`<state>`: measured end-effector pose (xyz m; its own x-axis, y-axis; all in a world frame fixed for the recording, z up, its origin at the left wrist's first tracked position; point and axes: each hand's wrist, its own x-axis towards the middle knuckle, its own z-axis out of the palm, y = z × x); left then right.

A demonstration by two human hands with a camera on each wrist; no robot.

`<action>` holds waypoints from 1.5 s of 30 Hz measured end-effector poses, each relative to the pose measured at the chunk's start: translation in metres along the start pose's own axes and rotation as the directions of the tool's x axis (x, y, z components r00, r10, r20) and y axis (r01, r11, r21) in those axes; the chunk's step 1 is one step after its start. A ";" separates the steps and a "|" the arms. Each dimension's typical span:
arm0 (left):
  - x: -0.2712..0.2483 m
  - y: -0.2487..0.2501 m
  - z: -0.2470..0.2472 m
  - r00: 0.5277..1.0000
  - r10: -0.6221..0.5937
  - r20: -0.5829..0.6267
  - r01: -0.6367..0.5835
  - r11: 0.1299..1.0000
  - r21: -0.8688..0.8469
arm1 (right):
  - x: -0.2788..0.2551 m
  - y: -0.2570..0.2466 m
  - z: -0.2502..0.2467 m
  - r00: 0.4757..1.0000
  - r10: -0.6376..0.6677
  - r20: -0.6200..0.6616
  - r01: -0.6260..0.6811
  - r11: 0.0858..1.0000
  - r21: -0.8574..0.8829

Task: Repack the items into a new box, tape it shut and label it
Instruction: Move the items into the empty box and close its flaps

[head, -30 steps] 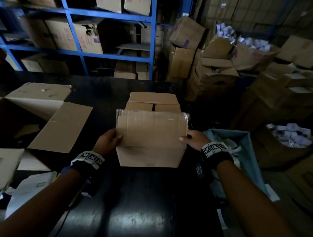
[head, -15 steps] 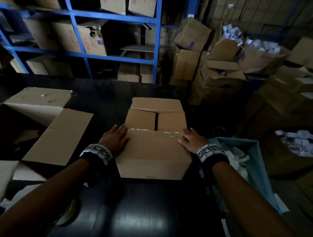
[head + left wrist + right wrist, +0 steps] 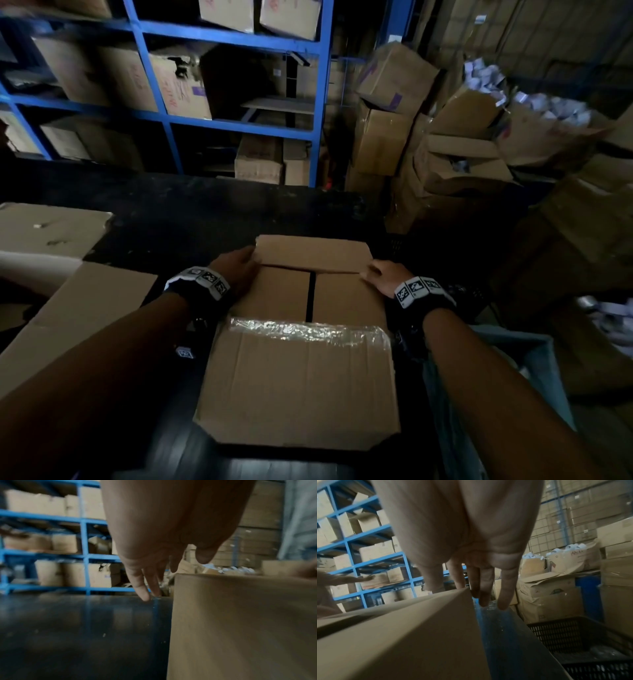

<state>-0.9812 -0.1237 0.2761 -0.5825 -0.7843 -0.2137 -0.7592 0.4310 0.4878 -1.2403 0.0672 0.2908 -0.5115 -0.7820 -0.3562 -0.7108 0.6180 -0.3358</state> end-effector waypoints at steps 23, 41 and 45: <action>-0.047 0.006 -0.029 0.941 0.191 -0.278 -0.280 0.902 -0.329 | -0.033 -0.003 -0.017 0.808 -0.053 -0.586 0.315 0.881 0.354; -0.119 -0.023 0.033 0.952 0.262 -0.156 -0.192 0.913 0.361 | -0.113 -0.005 0.062 0.980 -0.185 0.071 0.196 0.957 -0.215; -0.130 -0.020 0.048 0.932 0.315 -0.176 -0.210 0.870 0.447 | -0.117 -0.004 0.081 0.990 -0.135 0.045 0.142 0.963 -0.231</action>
<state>-0.9042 -0.0083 0.2534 -0.7313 -0.6740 0.1040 -0.6679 0.7387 0.0909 -1.1389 0.1624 0.2632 -0.3886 -0.8538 -0.3464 -0.8682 0.4652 -0.1727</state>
